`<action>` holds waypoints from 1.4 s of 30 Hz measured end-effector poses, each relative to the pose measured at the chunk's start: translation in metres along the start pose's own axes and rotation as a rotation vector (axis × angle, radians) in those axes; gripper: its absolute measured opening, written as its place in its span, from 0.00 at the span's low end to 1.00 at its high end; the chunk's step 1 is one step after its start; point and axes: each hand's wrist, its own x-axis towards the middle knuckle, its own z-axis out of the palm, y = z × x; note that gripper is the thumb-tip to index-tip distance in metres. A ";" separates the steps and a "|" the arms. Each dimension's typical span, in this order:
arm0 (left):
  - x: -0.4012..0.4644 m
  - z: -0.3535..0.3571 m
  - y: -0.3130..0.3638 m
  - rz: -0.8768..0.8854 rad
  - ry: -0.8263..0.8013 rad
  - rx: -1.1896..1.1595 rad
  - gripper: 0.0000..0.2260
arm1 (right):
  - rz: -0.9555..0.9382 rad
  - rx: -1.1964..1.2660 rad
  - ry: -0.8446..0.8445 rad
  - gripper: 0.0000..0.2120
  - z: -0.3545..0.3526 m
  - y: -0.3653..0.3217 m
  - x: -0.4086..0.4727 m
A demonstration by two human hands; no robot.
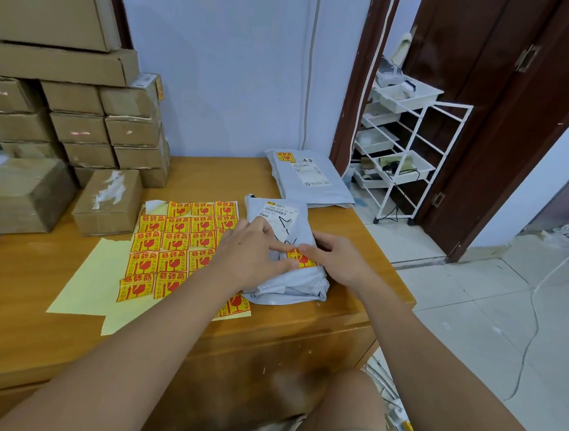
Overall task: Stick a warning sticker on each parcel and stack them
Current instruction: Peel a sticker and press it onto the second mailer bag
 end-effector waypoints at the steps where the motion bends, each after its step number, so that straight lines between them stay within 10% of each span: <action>1: 0.000 -0.001 -0.001 0.004 -0.006 0.000 0.22 | 0.001 0.005 0.000 0.15 0.000 0.000 0.000; 24: -0.001 -0.011 0.004 0.000 -0.087 0.028 0.20 | 0.066 -0.019 -0.062 0.14 -0.005 -0.009 -0.001; 42: -0.004 -0.011 -0.002 0.028 -0.139 0.091 0.25 | 0.120 0.029 -0.259 0.30 -0.020 -0.011 -0.006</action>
